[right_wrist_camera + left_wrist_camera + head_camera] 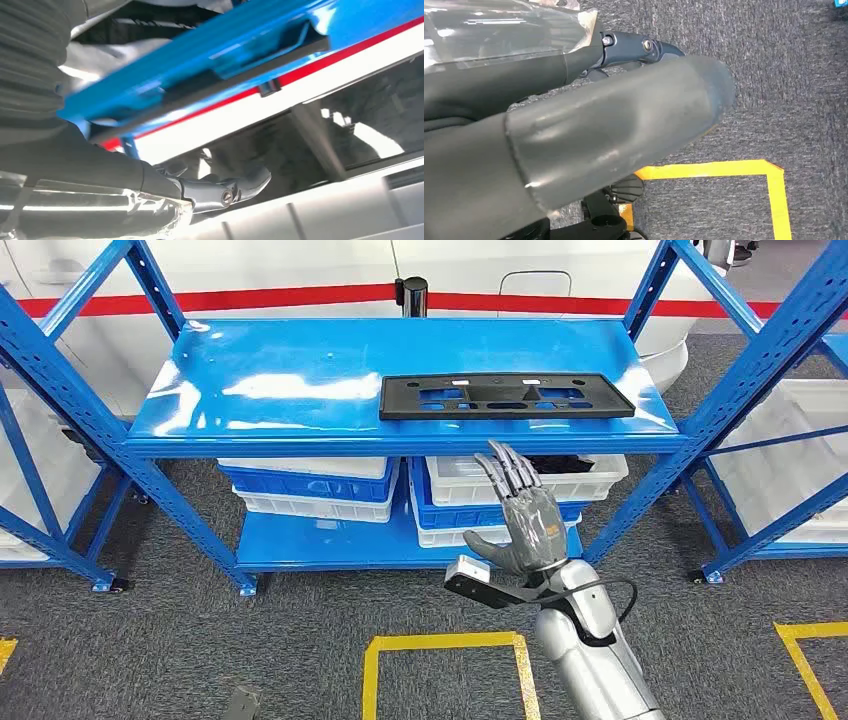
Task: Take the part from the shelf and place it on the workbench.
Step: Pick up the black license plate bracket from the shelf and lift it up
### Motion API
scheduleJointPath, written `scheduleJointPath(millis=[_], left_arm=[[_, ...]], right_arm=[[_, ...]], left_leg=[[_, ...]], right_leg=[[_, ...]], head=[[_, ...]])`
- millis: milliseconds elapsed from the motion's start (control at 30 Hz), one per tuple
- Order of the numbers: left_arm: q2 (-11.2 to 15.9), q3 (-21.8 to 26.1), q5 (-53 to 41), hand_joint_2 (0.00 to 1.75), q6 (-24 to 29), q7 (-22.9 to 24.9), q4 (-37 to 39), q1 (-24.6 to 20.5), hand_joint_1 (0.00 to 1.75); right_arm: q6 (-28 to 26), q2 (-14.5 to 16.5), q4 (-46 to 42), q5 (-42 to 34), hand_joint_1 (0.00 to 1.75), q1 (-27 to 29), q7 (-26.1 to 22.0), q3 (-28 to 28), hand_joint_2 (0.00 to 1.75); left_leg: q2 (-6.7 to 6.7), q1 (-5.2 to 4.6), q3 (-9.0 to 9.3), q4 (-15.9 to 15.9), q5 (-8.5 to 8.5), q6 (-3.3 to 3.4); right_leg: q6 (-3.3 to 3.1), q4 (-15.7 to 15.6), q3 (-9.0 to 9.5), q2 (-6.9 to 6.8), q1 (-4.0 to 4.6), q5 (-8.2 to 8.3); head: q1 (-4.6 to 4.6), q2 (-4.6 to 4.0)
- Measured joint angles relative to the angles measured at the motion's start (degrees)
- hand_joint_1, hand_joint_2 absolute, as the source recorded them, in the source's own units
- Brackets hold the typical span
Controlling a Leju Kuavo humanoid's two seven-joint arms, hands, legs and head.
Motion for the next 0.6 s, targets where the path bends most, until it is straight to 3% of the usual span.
scheduleJointPath(millis=[600], left_arm=[[0.0,0.0,0.0,0.00,0.0,0.0,0.0,0.0,0.00]], right_arm=[[0.1,0.0,0.0,0.1,0.00,-0.2,0.1,0.2,1.75]], left_leg=[[0.00,0.00,0.00,0.0,0.00,0.00]], right_leg=[[0.00,0.0,0.00,0.00,0.00,0.00]], head=[[0.01,0.00]])
